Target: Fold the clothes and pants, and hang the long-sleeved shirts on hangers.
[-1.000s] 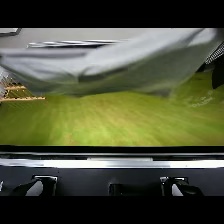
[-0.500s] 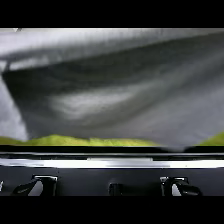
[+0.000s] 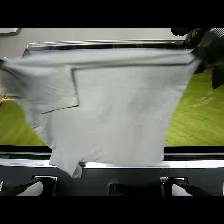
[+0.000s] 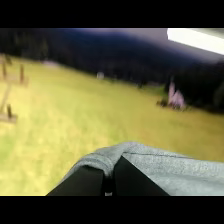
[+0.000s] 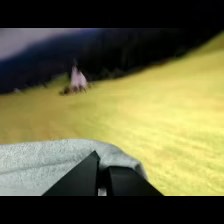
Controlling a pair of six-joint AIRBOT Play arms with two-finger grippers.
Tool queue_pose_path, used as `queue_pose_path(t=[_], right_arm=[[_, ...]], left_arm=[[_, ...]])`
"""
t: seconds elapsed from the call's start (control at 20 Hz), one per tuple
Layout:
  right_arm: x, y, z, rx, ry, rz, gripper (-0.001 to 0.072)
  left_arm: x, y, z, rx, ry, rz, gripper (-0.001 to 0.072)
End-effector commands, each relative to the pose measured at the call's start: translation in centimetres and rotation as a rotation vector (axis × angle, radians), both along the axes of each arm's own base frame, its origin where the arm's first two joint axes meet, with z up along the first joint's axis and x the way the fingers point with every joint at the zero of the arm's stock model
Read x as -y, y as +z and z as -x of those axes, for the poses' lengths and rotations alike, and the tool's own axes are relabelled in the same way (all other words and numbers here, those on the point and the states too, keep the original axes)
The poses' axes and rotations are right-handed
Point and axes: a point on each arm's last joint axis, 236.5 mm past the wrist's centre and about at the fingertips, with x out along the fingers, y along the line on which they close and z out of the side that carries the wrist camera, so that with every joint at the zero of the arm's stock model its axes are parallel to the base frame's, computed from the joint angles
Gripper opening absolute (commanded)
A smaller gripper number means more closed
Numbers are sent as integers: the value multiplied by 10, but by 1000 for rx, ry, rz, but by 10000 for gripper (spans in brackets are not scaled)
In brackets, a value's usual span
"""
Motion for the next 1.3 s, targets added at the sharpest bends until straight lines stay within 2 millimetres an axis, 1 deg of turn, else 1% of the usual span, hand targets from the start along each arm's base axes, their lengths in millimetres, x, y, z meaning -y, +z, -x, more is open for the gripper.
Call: queue_pose_path(t=[0.0,0.05,0.1,0.15,0.25,0.35,0.4,0.45,0.55,0.65,0.75,0.85,0.95,1.0,1.1,1.25], right_arm=[[7,-141,-68,-249,23,-53,31],[10,-173,-85,-276,11,-63,31],[10,-200,-100,-287,11,-79,31],[11,-219,-113,-279,11,-86,31],[16,-248,-136,-245,-6,-86,31],[24,-260,-151,-207,-28,-70,31],[25,-262,-152,-202,-28,-63,31],[24,-264,-150,-212,-22,-61,31],[21,-271,-136,-274,11,-53,31],[23,-284,-115,-366,46,-11,32],[27,-294,-92,-471,51,11,32],[28,-301,-73,-562,51,15,32],[26,-303,-58,-631,54,2,32],[26,-305,-52,-653,61,4,32],[25,-314,-49,-676,67,27,32],[18,-330,-50,-699,83,30,32]], left_arm=[[11,-147,-72,-221,-50,37,17],[17,-184,-93,-243,-66,33,17],[24,-216,-111,-254,-94,20,18],[31,-242,-126,-258,-117,8,18],[44,-280,-149,-252,-164,-21,18],[52,-301,-162,-252,-184,-33,18],[54,-306,-163,-261,-187,-30,18],[54,-308,-160,-273,-191,-28,18],[56,-309,-147,-324,-210,-19,18],[58,-314,-125,-414,-246,-5,18],[59,-317,-97,-525,-283,17,18],[58,-315,-72,-614,-310,36,18],[55,-308,-56,-668,-323,49,18],[53,-307,-49,-695,-329,56,18],[52,-311,-35,-756,-342,70,18],[53,-318,-33,-773,-345,71,18]])
